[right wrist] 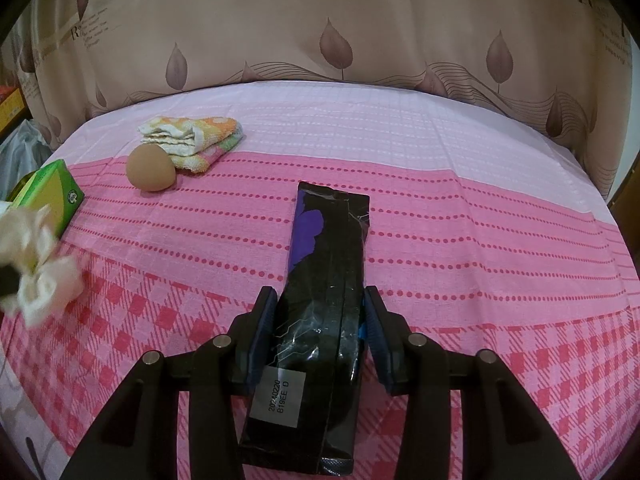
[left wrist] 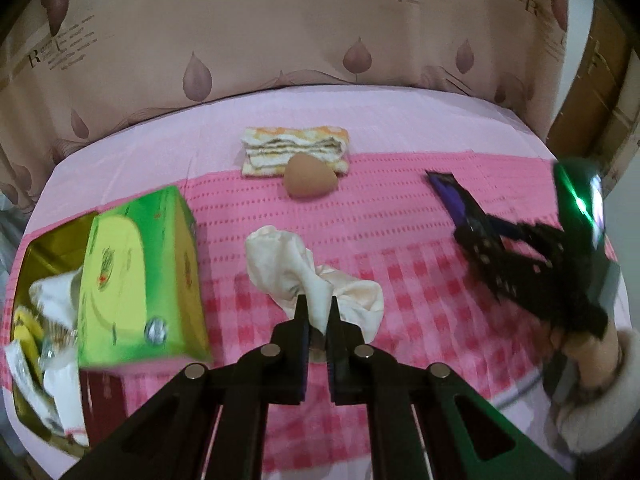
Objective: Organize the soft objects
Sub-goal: 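Grasp the cream scrunchie with the left gripper while the right gripper holds the packet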
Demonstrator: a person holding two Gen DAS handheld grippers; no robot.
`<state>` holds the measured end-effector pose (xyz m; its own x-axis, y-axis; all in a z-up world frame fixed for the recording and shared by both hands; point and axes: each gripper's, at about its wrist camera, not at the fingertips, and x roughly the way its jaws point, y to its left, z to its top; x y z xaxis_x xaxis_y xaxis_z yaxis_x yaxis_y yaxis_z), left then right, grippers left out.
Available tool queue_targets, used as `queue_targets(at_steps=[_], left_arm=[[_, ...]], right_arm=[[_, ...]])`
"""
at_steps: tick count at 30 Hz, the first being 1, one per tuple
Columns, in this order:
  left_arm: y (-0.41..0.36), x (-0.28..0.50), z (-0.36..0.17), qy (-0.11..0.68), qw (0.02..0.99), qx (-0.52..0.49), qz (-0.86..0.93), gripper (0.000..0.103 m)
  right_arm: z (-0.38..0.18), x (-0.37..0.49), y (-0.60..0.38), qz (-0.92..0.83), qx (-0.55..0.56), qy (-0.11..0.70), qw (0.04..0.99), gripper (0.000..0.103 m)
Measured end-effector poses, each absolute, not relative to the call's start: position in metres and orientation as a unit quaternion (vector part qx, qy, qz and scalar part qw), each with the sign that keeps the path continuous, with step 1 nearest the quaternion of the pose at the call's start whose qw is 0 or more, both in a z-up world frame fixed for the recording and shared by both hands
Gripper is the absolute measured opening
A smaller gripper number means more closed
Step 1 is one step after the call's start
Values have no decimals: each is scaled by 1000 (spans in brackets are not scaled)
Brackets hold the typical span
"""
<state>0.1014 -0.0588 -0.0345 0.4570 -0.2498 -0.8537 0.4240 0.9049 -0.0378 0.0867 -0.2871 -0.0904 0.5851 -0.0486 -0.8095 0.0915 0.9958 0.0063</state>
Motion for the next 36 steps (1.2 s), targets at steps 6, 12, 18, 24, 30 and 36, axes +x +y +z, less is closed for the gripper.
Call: queue_targets(at_steps=[6,12,18,24,30,36], left_arm=[[-40,68,-29,481,846,102,-205,6],[-19,35,-28,483,842,115,-210,6],[5,7,-30,489,841,123,-196,6],[44,-5,-12,478,855,120,-161,6],[82,6,16,451,878,111,-118,6],[116,36,36,430,895,97,-72,6]], right_arm=[[-90,87,-287,-40,23,454,890,41],[-90,87,-287,-40,22,454,890,41],[-90,87,-286,-40,21,454,890,41],[-90,87,-286,-40,21,454,890,41],[-90,88,-286,-41,20,454,890,41],[-90,88,-287,-41,20,454,890,41]])
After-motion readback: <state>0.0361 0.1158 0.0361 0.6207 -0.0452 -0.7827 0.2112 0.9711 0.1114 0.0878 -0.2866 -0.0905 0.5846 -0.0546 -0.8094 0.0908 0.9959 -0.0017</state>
